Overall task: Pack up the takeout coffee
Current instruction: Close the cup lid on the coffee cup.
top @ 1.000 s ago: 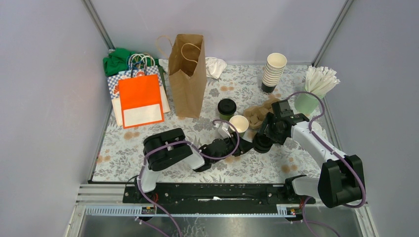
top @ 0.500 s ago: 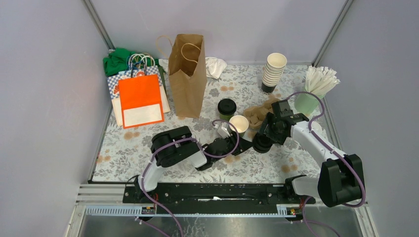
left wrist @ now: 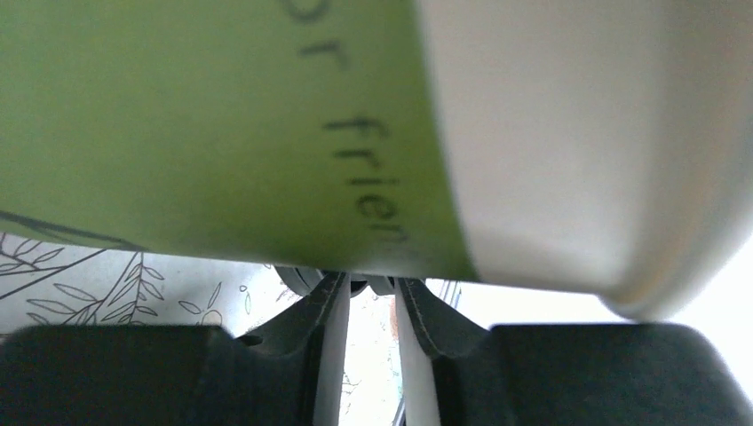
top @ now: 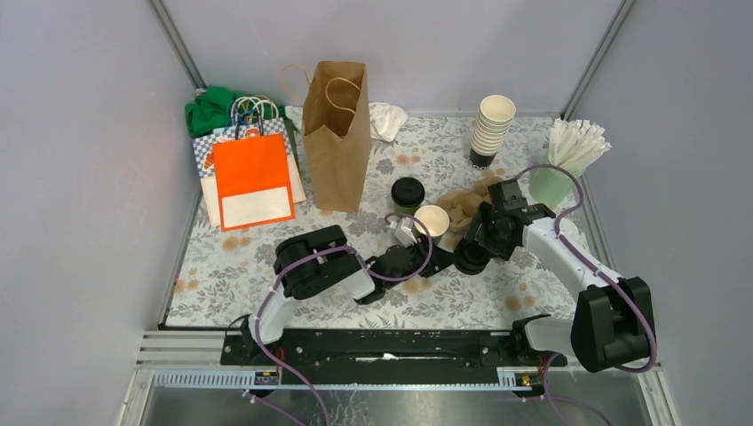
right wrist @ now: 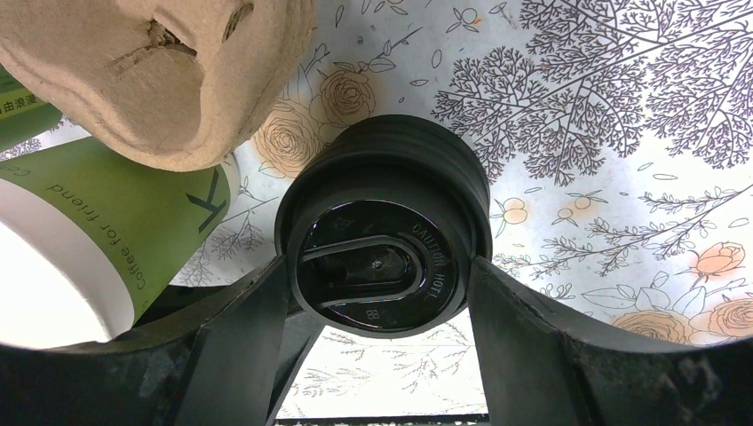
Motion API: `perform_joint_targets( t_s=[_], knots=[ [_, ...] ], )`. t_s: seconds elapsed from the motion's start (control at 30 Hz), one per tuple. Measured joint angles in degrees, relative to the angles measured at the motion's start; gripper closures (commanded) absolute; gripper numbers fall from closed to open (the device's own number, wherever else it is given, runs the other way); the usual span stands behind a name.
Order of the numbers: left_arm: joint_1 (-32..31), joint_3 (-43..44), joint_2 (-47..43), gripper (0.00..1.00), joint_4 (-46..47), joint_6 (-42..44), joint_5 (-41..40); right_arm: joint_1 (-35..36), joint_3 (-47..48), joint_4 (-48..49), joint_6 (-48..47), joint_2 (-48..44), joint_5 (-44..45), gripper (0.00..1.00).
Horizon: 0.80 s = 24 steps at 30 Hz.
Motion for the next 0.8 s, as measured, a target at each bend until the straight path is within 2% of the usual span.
perform_joint_targets(
  t_s=[0.1,0.27,0.8],
  knots=[
    [0.04,0.0,0.46,0.76,0.0,-0.31,0.15,-0.04,0.0,-0.02,0.0,0.0,-0.02,0.3],
    [0.22,-0.02,1.05,0.71,0.57,-0.79,0.33,-0.09,0.02,0.0,0.02,0.0,-0.09,0.3],
    [0.9,-0.02,1.88,0.71,1.03,-0.92,0.81,-0.35,0.02,0.44,0.02,0.22,-1.73,0.3]
  ],
)
